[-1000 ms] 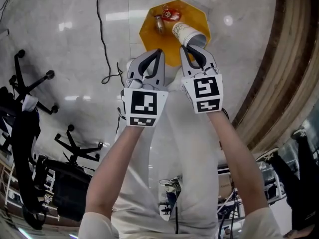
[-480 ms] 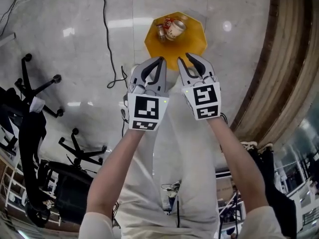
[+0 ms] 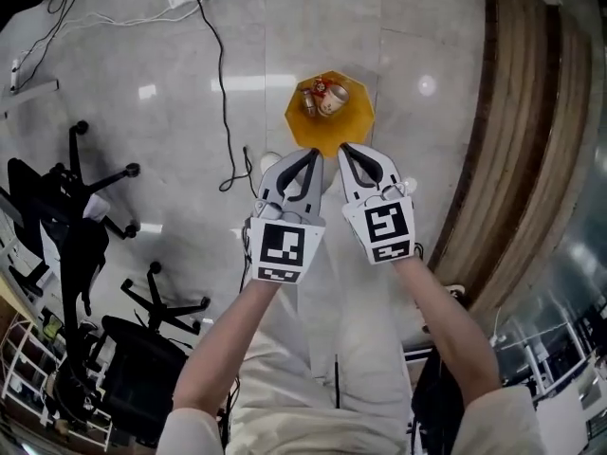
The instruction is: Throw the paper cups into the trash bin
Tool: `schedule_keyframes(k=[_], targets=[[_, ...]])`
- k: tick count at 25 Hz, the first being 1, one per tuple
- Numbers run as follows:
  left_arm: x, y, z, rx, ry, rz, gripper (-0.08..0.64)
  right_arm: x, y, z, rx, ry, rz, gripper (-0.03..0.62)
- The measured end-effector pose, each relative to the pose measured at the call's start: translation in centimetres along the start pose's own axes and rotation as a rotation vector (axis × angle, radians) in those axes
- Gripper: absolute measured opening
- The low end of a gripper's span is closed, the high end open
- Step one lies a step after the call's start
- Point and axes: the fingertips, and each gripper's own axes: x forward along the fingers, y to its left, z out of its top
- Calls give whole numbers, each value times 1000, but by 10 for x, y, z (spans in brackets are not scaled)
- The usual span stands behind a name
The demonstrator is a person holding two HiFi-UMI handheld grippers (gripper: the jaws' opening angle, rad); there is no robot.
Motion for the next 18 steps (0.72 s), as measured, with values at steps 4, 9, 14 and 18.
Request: schedule_keyframes(k=[4,9,14,18], targets=[[-40,-13,54,-14,-50,20,5,-45,8,50,-14,-46,-2,7],[-100,-30,116,-29,-104,42,5,-112,19,107,-21,-97,-12,7],[-149,-44,169,-3,-143,50,5,-170,28,151,-45,-141,-18,6],[-191,-57,206,32,-175,42,5,-214,44,182,-64,-171,-15,6]])
